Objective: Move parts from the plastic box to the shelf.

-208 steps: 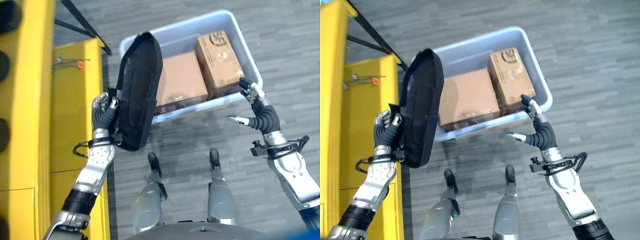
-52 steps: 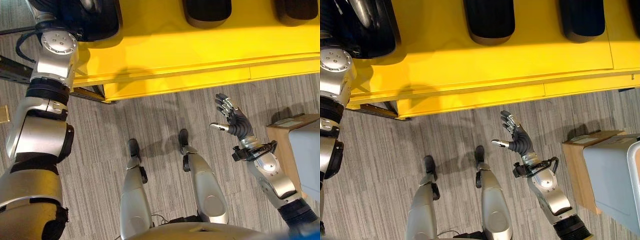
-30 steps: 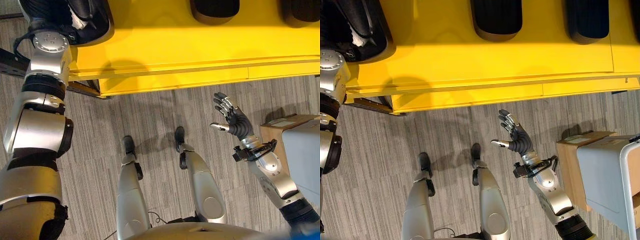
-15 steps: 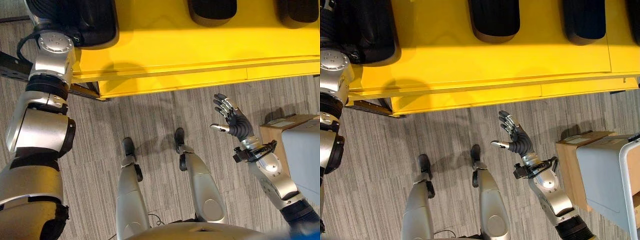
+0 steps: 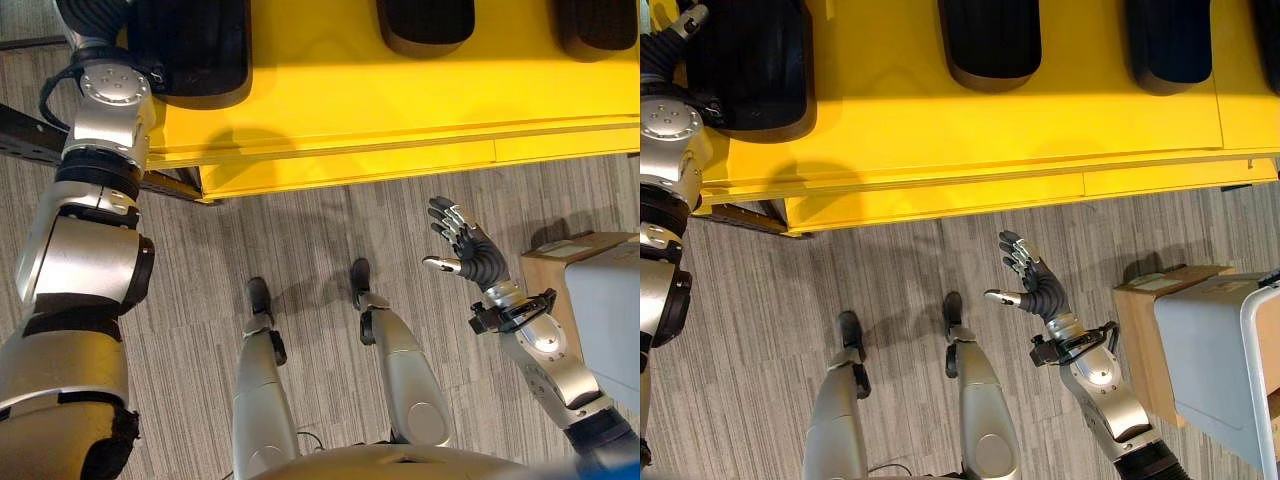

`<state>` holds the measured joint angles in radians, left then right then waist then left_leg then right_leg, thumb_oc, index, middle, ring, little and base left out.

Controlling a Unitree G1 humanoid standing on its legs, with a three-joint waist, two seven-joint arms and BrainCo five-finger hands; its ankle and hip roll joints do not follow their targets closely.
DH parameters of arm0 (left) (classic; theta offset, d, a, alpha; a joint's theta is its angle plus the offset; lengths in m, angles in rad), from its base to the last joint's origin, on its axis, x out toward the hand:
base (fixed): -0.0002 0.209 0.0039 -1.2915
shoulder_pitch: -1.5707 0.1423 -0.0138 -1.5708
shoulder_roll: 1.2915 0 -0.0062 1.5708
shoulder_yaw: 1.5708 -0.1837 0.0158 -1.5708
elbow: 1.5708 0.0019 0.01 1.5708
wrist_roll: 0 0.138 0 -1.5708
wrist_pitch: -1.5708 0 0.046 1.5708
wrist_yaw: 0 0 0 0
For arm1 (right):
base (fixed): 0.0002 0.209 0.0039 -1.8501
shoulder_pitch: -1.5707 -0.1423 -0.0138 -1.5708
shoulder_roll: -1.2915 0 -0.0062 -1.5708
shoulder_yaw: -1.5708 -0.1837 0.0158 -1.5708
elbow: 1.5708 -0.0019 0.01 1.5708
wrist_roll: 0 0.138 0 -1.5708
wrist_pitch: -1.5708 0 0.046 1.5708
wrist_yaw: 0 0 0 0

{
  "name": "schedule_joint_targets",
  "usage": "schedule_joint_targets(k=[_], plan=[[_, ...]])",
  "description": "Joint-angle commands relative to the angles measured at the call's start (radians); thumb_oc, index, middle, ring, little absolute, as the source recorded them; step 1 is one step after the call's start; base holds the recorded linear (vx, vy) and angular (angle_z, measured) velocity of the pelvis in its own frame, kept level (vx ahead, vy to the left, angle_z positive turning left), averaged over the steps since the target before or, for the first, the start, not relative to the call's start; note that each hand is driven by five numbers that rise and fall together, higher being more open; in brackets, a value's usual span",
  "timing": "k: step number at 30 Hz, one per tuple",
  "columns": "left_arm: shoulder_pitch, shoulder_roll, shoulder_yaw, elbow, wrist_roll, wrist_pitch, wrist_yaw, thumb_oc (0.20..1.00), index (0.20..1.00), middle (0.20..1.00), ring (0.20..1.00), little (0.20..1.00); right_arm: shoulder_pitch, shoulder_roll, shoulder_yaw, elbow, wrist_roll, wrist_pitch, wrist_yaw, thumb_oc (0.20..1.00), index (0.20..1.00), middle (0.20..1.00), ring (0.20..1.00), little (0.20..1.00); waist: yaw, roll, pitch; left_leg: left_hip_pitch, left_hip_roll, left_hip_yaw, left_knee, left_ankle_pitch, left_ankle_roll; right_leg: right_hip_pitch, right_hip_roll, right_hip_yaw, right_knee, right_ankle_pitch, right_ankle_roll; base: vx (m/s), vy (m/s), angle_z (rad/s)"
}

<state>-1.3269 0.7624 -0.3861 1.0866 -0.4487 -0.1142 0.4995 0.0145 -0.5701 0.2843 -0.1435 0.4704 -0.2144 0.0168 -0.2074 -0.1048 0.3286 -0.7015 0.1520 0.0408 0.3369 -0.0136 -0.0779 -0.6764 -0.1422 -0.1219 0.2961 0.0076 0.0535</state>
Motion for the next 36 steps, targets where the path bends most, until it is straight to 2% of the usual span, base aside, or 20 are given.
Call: schedule_joint_targets(k=[1,9,10,11,12,13,15,17,19,21,22,23,26,27,30,36], plan=[[-0.076,0.039,0.026,0.008,-0.056,-0.079,-0.011,1.000,1.000,1.000,1.000,1.000,0.008,-0.071,-0.035,-0.062,0.027,-0.062,0.003,1.000,1.000,1.000,1.000,1.000,-0.011,0.025,-0.052,0.044,0.071,-0.006,0.089,-0.113,-0.038,0.089,-0.083,0.010,-0.023,0.018,0.106,0.00,0.000,0.00],[-0.090,0.061,-0.001,-0.111,-0.089,-0.129,-0.010,1.000,1.000,1.000,1.000,1.000,0.004,-0.071,-0.051,-0.055,0.017,-0.061,-0.002,1.000,1.000,1.000,1.000,1.000,0.012,0.039,-0.063,0.080,0.063,-0.016,0.066,-0.106,-0.041,0.139,-0.088,-0.003,-0.038,0.018,0.108,0.00,-0.008,0.02],[-0.087,0.073,-0.016,-0.204,-0.076,-0.152,0.001,1.000,1.000,1.000,1.000,1.000,0.001,-0.071,-0.060,-0.052,0.010,-0.060,-0.004,1.000,1.000,1.000,1.000,1.000,0.023,0.041,-0.068,0.099,0.061,-0.022,0.059,-0.104,-0.042,0.165,-0.090,-0.009,-0.045,0.016,0.107,-0.01,-0.030,0.06],[-0.084,0.073,-0.014,-0.208,-0.074,-0.151,0.003,1.000,1.000,1.000,1.000,1.000,0.002,-0.071,-0.060,-0.052,0.010,-0.060,-0.004,1.000,1.000,1.000,1.000,1.000,0.023,0.041,-0.066,0.102,0.061,-0.022,0.058,-0.104,-0.042,0.168,-0.090,-0.009,-0.046,0.016,0.107,-0.09,-0.040,0.18],[-0.060,0.090,-0.015,-0.306,-0.061,-0.177,0.013,1.000,1.000,1.000,1.000,1.000,0.000,-0.065,-0.072,-0.048,0.006,-0.060,-0.004,1.000,1.000,1.000,1.000,1.000,0.032,0.038,-0.069,0.107,0.051,-0.019,0.044,-0.069,-0.035,0.180,-0.099,-0.024,-0.058,0.037,0.098,-0.08,-0.018,0.24],[-0.057,0.090,-0.013,-0.308,-0.060,-0.176,0.014,1.000,1.000,1.000,1.000,1.000,0.001,-0.066,-0.071,-0.048,0.006,-0.060,-0.004,1.000,1.000,1.000,1.000,1.000,0.031,0.038,-0.068,0.110,0.051,-0.019,0.043,-0.068,-0.035,0.182,-0.100,-0.025,-0.058,0.037,0.098,-0.07,-0.035,0.25],[0.016,0.110,0.001,-0.480,-0.001,-0.200,0.025,1.000,1.000,1.000,1.000,1.000,0.007,-0.060,-0.090,-0.046,-0.001,-0.061,-0.005,1.000,1.000,1.000,1.000,1.000,0.045,0.040,-0.067,0.142,0.050,-0.022,0.020,-0.060,-0.036,0.218,-0.101,-0.035,-0.071,0.035,0.097,0.00,-0.031,0.12],[0.062,0.124,0.011,-0.561,0.037,-0.207,0.028,1.000,1.000,1.000,1.000,1.000,0.012,-0.057,-0.099,-0.047,-0.006,-0.061,-0.003,1.000,1.000,1.000,1.000,1.000,0.053,0.041,-0.068,0.153,0.050,-0.024,0.015,-0.059,-0.035,0.230,-0.102,-0.038,-0.073,0.033,0.097,0.01,-0.017,0.07],[0.102,0.134,0.020,-0.612,0.094,-0.200,0.036,1.000,1.000,1.000,1.000,1.000,0.015,-0.055,-0.102,-0.045,-0.009,-0.062,-0.003,1.000,1.000,1.000,1.000,1.000,0.056,0.041,-0.067,0.163,0.051,-0.026,0.011,-0.058,-0.036,0.240,-0.102,-0.039,-0.075,0.030,0.096,0.01,-0.014,0.06],[0.216,0.155,0.054,-0.731,0.213,-0.190,0.029,1.000,1.000,1.000,1.000,1.000,0.024,-0.043,-0.120,-0.046,-0.010,-0.060,0.001,1.000,1.000,1.000,1.000,1.000,0.066,0.040,-0.067,0.177,0.054,-0.028,0.007,-0.058,-0.036,0.254,-0.103,-0.042,-0.074,0.025,0.096,0.01,-0.004,0.07],[0.223,0.154,0.059,-0.735,0.215,-0.188,0.030,1.000,1.000,1.000,1.000,1.000,0.025,-0.045,-0.119,-0.046,-0.010,-0.060,0.001,1.000,1.000,1.000,1.000,1.000,0.065,0.041,-0.067,0.178,0.053,-0.028,0.007,-0.058,-0.036,0.255,-0.103,-0.042,-0.075,0.025,0.096,0.01,0.009,0.04],[0.329,0.171,0.098,-0.836,0.350,-0.164,0.023,1.000,1.000,1.000,1.000,1.000,0.035,-0.035,-0.141,-0.046,-0.010,-0.064,0.002,1.000,1.000,1.000,1.000,1.000,0.073,0.041,-0.067,0.196,0.055,-0.028,-0.004,-0.058,-0.037,0.269,-0.102,-0.043,-0.075,0.020,0.096,0.00,0.000,0.00],[0.558,0.076,0.204,-0.974,0.596,-0.129,0.032,1.000,1.000,1.000,1.000,1.000,0.030,-0.021,-0.154,-0.052,-0.011,-0.070,0.001,1.000,1.000,1.000,1.000,1.000,0.080,0.031,-0.064,0.221,0.057,-0.027,-0.013,-0.062,-0.035,0.291,-0.105,-0.044,-0.076,0.014,0.095,0.01,0.014,0.03],[0.595,0.073,0.209,-1.004,0.648,-0.124,0.013,1.000,1.000,1.000,1.000,1.000,0.030,-0.020,-0.167,-0.055,-0.012,-0.073,-0.001,1.000,1.000,1.000,1.000,1.000,0.083,0.030,-0.063,0.225,0.058,-0.027,-0.016,-0.063,-0.035,0.295,-0.106,-0.045,-0.079,0.014,0.095,0.01,0.021,0.04],[0.729,0.011,0.237,-1.081,0.731,-0.129,-0.023,1.000,1.000,1.000,1.000,1.000,0.030,-0.006,-0.180,-0.066,-0.020,-0.075,-0.007,1.000,1.000,1.000,1.000,1.000,0.087,0.026,-0.062,0.243,0.056,-0.024,-0.037,-0.056,-0.034,0.315,-0.110,-0.047,-0.095,0.017,0.094,0.00,0.000,0.00],[0.838,-0.038,0.230,-1.138,0.835,-0.132,-0.029,1.000,1.000,1.000,1.000,1.000,0.018,0.011,-0.181,-0.073,-0.030,-0.087,-0.026,1.000,1.000,1.000,1.000,1.000,0.092,0.021,-0.059,0.252,0.057,-0.022,-0.042,-0.057,-0.033,0.326,-0.109,-0.044,-0.101,0.015,0.093,0.00,0.000,0.00]])
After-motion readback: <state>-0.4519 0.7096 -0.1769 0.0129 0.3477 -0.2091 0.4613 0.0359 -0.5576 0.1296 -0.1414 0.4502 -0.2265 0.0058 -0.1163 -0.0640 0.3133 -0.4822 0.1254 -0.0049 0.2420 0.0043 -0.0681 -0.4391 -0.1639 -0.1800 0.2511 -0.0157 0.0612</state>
